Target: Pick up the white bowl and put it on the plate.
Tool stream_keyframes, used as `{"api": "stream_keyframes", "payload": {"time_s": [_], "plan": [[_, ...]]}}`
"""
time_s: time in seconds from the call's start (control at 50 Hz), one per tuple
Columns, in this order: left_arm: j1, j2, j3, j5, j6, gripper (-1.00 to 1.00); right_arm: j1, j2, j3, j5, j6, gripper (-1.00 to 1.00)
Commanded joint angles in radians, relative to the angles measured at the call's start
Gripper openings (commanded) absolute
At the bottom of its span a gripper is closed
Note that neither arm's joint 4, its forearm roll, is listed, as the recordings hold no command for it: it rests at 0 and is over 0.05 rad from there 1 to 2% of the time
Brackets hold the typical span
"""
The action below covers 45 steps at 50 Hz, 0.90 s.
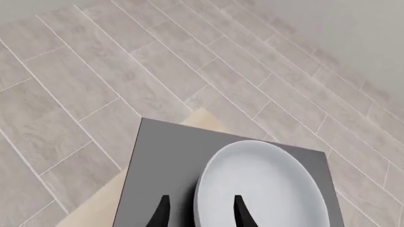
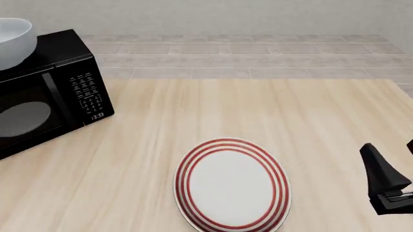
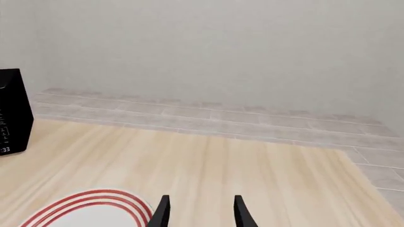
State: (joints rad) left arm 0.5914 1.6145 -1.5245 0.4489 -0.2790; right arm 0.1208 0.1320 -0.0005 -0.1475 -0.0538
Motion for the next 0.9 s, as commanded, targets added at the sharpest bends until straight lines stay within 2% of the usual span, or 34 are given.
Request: {"api": "stream_keyframes", "payload": {"time_s": [0.02,0.52,0.9], "plan": [[-0.014,0.033,0.017,-0.028,0.018,1.0,0.002,0.027,0.0,-0.026,0.004,1.0],[-0.013,0.075,0.024,-0.06,0.039,1.0,0.005,0.105,0.0,-0.1,0.009,1.0],[-0.021,0.116,0.015,-0.081,0.035,1.0,0.002,0.092,0.0,-0.094,0.002,1.0]]}}
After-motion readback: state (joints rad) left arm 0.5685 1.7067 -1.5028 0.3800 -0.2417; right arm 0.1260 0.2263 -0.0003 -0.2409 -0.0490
